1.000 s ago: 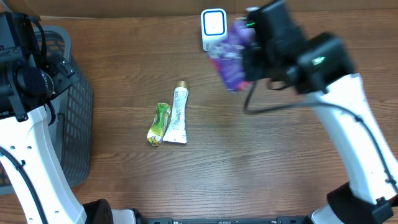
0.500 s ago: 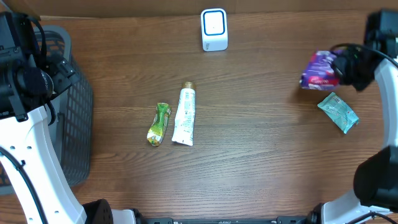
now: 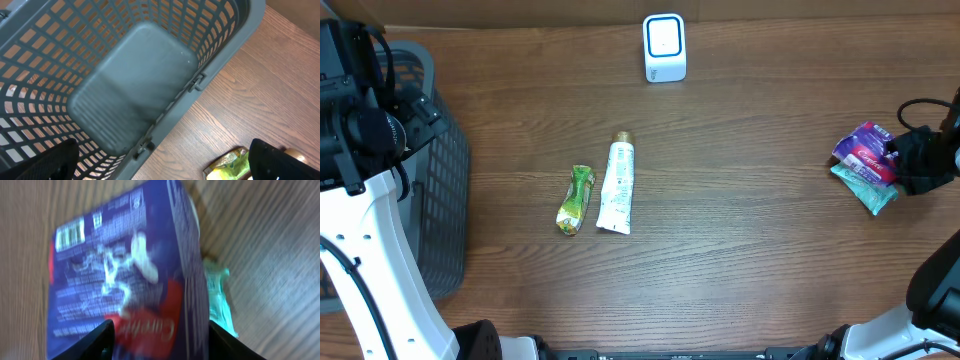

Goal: Scan the item barcode
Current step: 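Place the purple pack on the green-white pouch at right and release, then move the right gripper to the white tube and grasp it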

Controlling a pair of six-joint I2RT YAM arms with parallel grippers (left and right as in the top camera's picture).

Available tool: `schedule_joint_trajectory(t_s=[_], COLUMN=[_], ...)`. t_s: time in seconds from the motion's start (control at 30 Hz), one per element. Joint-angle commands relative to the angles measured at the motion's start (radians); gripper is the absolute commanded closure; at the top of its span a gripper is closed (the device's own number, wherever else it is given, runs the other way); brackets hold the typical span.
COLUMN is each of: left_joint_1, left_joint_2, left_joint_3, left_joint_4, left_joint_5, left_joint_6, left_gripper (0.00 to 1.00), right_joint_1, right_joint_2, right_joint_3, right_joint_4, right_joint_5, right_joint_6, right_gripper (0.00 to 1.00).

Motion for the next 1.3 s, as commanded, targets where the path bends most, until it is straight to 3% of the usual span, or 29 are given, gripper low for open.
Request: schedule_joint_trajectory(t_s=[0.0, 0.2, 0.4, 0.57, 0.67, 0.73, 0.77, 1.0, 1.13, 1.27], left_joint_1=[0.004, 0.004, 0.004, 0.004, 0.003, 0.004, 0.004, 0.004, 0.004, 0.004], left_joint_2=[0.004, 0.004, 0.004, 0.004, 0.004, 0.004, 0.004, 0.004, 0.004, 0.004], left_joint_3=[-0.004, -0.004, -0.004, -0.004, -0.004, -0.004, -0.004, -0.004, -0.004, -0.004], left_joint_4=[0.002, 0.002, 0.002, 0.002, 0.002, 0.002, 0.002, 0.002, 0.002, 0.002], left_joint_5=[0.001, 0.001, 0.001, 0.001, 0.001, 0.001, 0.001, 0.001, 0.001, 0.001], left_joint_6=[-0.017, -0.017, -0.017, -0.017, -0.017, -0.017, -0.017, -0.017, -0.017, -0.017], left_gripper=[0.00, 0.01, 0.01, 0.00, 0.01, 0.00, 0.00, 0.01, 0.00, 0.00], right_joint_1=[0.001, 0.029, 0.090, 0.250, 0.383, 0.472, 0.513, 0.748, 0.843, 0.898], right_joint_2=[-0.026, -0.065, -0.089, -0.089, -0.088, -0.088, -0.087, -0.064, -0.007, 0.065], right_joint_3=[0.029, 0.187, 0.297, 0.264, 0.207, 0.154, 0.128, -0.087, -0.185, -0.194], right_joint_4=[-0.034, -0.198, -0.312, -0.335, -0.245, -0.145, -0.096, 0.250, 0.473, 0.550], right_joint_5=[-0.142, -0.211, -0.298, -0.419, -0.415, -0.412, -0.412, -0.414, -0.507, -0.516], right_joint_6=[-0.050, -0.108, -0.222, -0.358, -0.361, -0.360, -0.360, -0.134, -0.087, -0.040], right_gripper=[0.42, 0.28, 0.24, 0.22, 0.23, 0.34, 0.34, 0.30, 0.30, 0.31])
